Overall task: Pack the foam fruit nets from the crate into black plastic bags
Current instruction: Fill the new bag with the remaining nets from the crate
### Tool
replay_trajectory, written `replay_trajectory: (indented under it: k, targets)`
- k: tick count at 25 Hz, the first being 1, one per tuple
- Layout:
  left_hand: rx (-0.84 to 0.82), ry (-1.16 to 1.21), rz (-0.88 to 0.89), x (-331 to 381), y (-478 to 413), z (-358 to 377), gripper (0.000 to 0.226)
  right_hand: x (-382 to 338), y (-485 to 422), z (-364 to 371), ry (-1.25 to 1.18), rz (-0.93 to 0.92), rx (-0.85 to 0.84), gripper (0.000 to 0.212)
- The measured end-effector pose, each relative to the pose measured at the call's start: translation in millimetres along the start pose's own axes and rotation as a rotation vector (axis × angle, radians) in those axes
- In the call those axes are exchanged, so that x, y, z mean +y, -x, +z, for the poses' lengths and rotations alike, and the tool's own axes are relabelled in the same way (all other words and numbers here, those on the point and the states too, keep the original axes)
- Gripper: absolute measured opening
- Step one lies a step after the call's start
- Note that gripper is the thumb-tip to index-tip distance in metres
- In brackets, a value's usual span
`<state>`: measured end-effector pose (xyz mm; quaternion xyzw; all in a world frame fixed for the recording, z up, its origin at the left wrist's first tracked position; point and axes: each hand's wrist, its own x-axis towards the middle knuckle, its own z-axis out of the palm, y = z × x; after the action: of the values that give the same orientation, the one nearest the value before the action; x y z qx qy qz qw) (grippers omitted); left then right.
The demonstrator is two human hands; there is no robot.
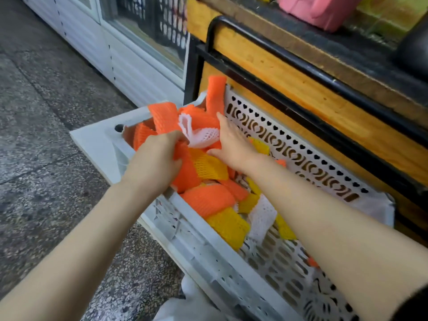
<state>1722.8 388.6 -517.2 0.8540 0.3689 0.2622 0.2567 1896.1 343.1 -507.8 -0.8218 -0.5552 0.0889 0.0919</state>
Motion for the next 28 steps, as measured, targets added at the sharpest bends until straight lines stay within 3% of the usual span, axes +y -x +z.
replay_trajectory:
  k: [4, 8, 15, 20, 25, 28]
  targets:
    - [0.086, 0.095, 0.047, 3, 0, -1, 0.025, -11, -14, 8, 0.260, -0.079, 0.114, 0.049]
    - [0.159, 0.222, 0.038, 14, 8, -7, 0.018, 3, 7, 0, 0.167, -0.058, 0.174, 0.021]
    - [0.376, 0.462, 0.057, 51, 21, -18, 0.021, 44, 85, -59, 0.077, 0.093, 0.304, 0.015]
    - [0.506, 0.644, -0.131, 64, 28, -8, 0.022, 45, 115, -78, -0.048, 0.216, 0.332, 0.022]
    - [0.195, 0.667, -0.176, 74, 44, 1, 0.040, 5, 126, -63, -0.321, 0.233, 0.260, 0.023]
    - [0.018, 0.580, -0.119, 81, 53, 7, 0.037, -17, 131, -48, -0.318, 0.149, 0.235, 0.024]
